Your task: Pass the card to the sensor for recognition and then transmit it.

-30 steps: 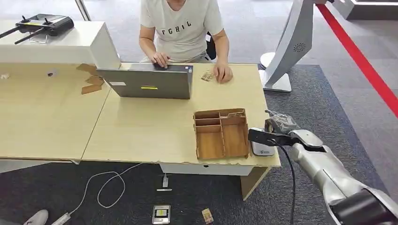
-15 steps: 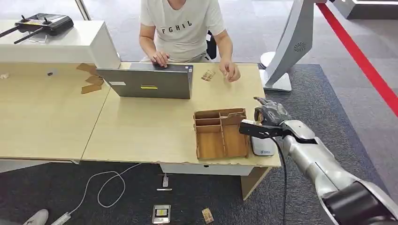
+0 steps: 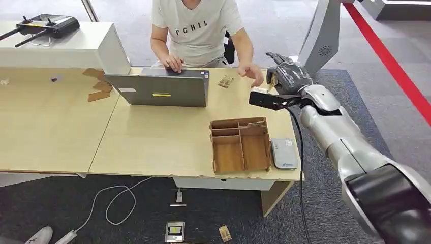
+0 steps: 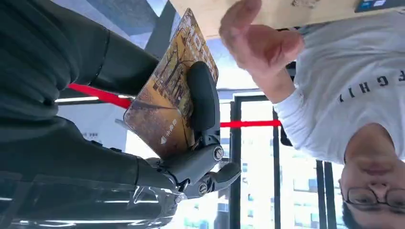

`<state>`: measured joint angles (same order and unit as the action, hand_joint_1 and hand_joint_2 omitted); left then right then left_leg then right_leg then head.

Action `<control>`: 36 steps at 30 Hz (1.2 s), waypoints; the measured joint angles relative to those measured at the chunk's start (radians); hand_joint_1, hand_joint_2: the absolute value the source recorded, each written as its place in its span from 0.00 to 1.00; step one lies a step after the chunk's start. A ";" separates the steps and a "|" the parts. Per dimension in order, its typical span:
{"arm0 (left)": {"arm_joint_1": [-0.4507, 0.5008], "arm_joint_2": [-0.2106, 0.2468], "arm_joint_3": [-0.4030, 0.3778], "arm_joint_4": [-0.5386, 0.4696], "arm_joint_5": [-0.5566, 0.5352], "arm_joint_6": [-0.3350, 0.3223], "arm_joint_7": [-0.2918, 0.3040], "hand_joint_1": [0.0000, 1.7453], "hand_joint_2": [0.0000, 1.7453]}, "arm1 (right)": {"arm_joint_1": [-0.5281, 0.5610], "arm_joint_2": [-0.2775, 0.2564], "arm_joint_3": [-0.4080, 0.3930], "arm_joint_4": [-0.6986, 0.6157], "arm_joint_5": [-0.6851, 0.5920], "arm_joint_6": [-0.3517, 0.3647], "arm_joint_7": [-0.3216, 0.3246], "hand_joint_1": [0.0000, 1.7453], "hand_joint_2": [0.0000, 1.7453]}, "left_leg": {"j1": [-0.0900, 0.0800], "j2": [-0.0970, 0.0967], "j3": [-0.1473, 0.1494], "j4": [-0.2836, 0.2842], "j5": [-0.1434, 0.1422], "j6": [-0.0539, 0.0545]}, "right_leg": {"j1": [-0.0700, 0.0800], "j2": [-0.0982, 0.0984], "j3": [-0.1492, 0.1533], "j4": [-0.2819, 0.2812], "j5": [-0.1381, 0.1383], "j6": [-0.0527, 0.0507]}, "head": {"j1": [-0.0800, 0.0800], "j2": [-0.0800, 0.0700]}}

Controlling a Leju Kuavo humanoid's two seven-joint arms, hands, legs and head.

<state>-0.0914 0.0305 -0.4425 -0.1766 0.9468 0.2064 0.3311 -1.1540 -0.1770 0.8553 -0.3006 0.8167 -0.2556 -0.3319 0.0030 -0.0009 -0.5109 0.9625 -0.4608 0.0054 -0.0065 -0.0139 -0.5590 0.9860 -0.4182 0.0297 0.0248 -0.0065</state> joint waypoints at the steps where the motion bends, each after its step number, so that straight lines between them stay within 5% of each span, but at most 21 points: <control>1: 0.000 0.000 0.000 0.000 0.005 0.000 0.000 0.00 0.00 | -0.001 0.007 0.000 0.000 0.002 -0.003 -0.001 1.00 1.00 | 0.000 0.000 0.000 0.000 0.000 0.000 | 0.000 0.000 0.000 0.000 0.000 0.000 | 0.000 0.000; 24: 0.001 0.000 0.000 0.000 0.026 0.027 -0.024 0.00 0.00 | 0.043 0.059 0.001 0.002 0.027 -0.036 -0.031 1.00 1.00 | 0.000 0.000 0.000 0.000 0.000 0.000 | 0.001 0.000 0.000 0.000 0.000 0.000 | 0.000 0.000; 25: 0.001 0.000 0.000 0.000 0.026 0.028 -0.024 0.00 0.00 | 0.044 0.059 0.001 0.002 0.027 -0.036 -0.031 0.03 1.00 | 0.000 0.000 0.000 0.000 0.000 0.000 | 0.001 0.000 -0.001 0.000 0.000 0.000 | 0.000 0.000; 26: 0.001 0.000 0.000 0.000 0.026 0.030 -0.024 0.00 0.00 | 0.045 0.058 0.001 0.002 0.027 -0.036 -0.031 0.00 1.00 | 0.000 0.000 0.000 0.000 0.000 0.000 | 0.001 0.000 -0.001 0.000 0.000 0.000 | 0.000 0.000; 27: 0.001 0.000 0.000 0.000 0.027 0.035 -0.027 0.00 0.00 | 0.046 0.058 0.001 0.002 0.027 -0.036 -0.031 0.00 0.00 | 0.000 0.000 0.000 0.000 0.000 0.000 | 0.001 0.000 -0.001 0.000 0.000 0.000 | 0.000 0.000; 32: -0.010 0.018 0.016 -0.001 0.153 0.029 -0.082 0.00 0.00 | 0.057 0.040 0.001 0.002 0.042 -0.017 -0.047 0.00 0.00 | 0.000 0.000 0.000 0.000 0.000 0.000 | 0.002 0.000 -0.001 -0.001 0.000 0.000 | 0.000 0.000; 34: -0.028 0.089 0.031 -0.020 0.198 -0.063 -0.118 0.00 0.00 | 0.061 0.027 0.001 0.002 0.048 -0.011 -0.047 0.00 0.00 | 0.001 -0.002 -0.002 0.002 0.002 -0.002 | 0.006 -0.001 -0.003 -0.001 0.002 -0.002 | 0.000 0.000; 36: -0.100 0.167 0.050 -0.045 0.233 -0.039 -0.073 0.00 0.00 | 0.062 0.016 0.000 0.000 0.052 -0.006 -0.042 0.00 0.00 | 0.005 -0.005 -0.008 0.003 0.005 -0.006 | 0.007 -0.005 -0.005 0.000 0.004 -0.005 | 0.001 0.000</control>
<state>-0.1919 0.1971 -0.3926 -0.2216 1.1803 0.1674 0.2586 -1.0916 -0.1614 0.8556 -0.3002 0.8690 -0.2617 -0.3735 0.0081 -0.0060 -0.5190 0.9659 -0.4560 -0.0009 0.0009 -0.0187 -0.5644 0.9860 -0.4144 0.0244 0.0259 -0.0065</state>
